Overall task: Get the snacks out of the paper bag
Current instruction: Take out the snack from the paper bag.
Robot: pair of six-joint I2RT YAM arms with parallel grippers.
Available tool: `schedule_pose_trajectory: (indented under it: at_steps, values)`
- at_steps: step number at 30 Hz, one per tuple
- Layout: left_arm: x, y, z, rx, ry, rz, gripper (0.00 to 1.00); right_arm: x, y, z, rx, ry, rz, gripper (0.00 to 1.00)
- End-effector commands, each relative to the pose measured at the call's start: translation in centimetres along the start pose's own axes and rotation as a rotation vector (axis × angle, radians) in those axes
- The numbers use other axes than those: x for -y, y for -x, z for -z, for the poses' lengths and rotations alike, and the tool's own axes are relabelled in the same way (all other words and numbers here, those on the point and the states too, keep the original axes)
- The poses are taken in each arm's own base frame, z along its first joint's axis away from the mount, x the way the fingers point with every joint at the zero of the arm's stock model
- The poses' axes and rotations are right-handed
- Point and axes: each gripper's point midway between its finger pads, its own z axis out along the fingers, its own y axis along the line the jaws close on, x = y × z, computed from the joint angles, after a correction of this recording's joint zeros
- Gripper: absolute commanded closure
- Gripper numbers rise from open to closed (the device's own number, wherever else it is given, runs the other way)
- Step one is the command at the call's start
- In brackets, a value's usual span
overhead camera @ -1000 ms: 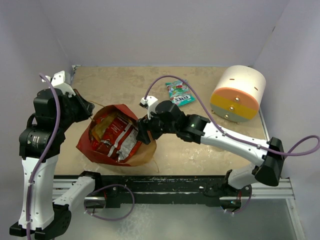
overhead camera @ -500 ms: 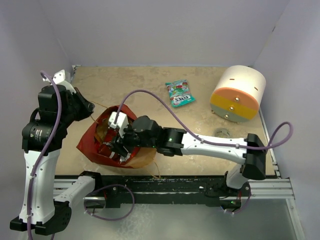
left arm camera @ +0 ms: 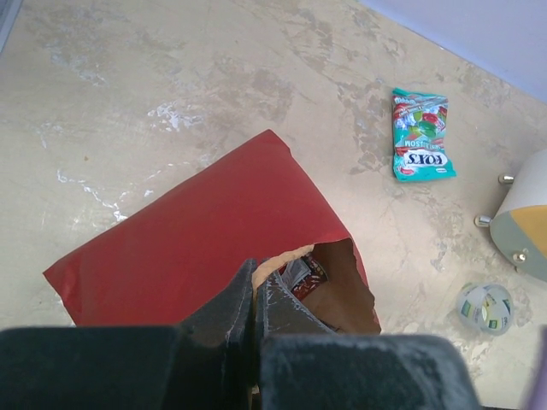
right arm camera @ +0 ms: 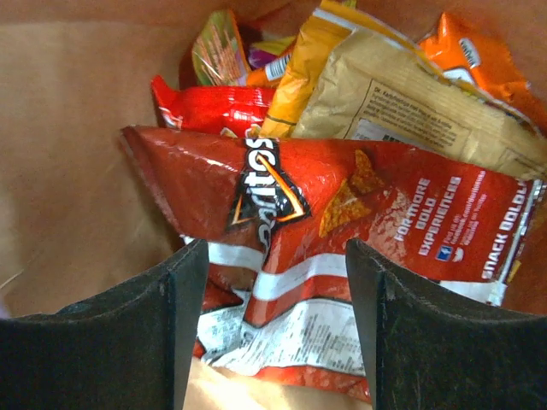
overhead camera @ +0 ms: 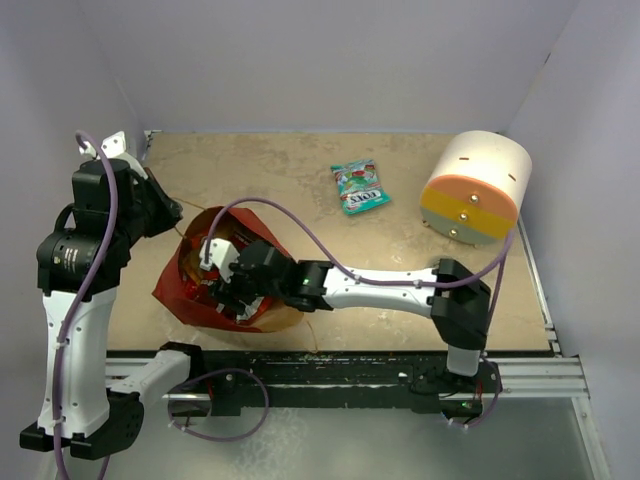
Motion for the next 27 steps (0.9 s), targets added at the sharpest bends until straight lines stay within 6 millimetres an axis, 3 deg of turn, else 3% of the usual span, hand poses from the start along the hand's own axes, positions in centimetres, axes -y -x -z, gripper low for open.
schedule_pose_trajectory:
  at_steps: [1, 5, 7, 9, 15, 18, 27]
  values:
    - [0.4, 1.5, 1.0, 0.053, -0.015, -0.015, 1.00, 1.3, 2.7, -1.9, 0.081, -0.079, -0.013, 0.30]
    - [0.3, 1.7, 1.4, 0.061, -0.015, -0.021, 1.00, 3.5, 1.4, -3.6, 0.022, -0.211, -0.012, 0.31]
    - [0.2, 1.9, 1.7, 0.069, -0.010, -0.026, 1.00, 3.3, 1.2, -4.2, 0.008, -0.193, 0.001, 0.40]
    - [0.0, 2.0, 1.9, 0.075, 0.002, -0.033, 1.00, 2.5, 2.3, -4.2, 0.038, -0.148, 0.004, 0.63]
    - [-0.5, 2.5, 1.8, 0.096, 0.031, -0.048, 1.00, 0.7, 7.1, -2.0, 0.166, -0.035, -0.024, 0.88]
    - [-0.6, 2.5, 1.8, 0.098, 0.032, -0.036, 1.00, 1.0, 9.0, -0.6, 0.205, -0.048, -0.039, 1.00]
    - [-1.4, 2.6, 2.5, 0.134, 0.061, -0.018, 1.00, 3.0, 13.3, 4.1, 0.302, -0.069, -0.133, 1.00]
